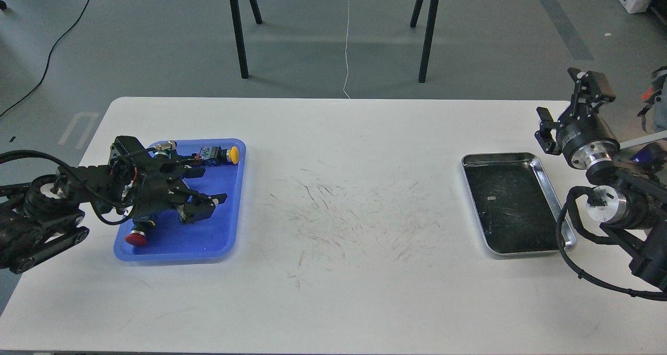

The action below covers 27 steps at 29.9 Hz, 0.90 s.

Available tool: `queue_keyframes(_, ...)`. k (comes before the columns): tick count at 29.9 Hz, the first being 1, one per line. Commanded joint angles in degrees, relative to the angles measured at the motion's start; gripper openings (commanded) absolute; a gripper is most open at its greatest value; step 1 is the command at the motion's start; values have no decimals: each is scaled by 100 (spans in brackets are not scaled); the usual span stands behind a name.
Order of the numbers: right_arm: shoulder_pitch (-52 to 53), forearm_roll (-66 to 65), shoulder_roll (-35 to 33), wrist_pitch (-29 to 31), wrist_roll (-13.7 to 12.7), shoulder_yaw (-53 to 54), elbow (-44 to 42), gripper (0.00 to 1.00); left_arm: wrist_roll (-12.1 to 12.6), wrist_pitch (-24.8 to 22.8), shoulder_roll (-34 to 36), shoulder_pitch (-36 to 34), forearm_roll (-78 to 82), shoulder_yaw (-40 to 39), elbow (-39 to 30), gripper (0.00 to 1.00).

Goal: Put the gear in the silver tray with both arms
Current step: 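Close the left gripper on the black gear in the blue tray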

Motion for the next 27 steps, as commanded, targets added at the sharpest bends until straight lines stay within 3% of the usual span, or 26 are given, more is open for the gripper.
queue_keyframes(1, 10, -1, 0, 0, 0, -2, -1, 99, 0, 6, -16, -9, 0, 8, 121, 77)
queue_keyframes(7, 28, -1, -9, 0, 0, 16, 7, 99, 0, 15, -69, -71, 9, 324, 472, 63)
queue_keyframes(27, 54, -1, -62, 0, 0, 7, -1, 99, 0, 23, -324, 0, 62, 430, 561, 56)
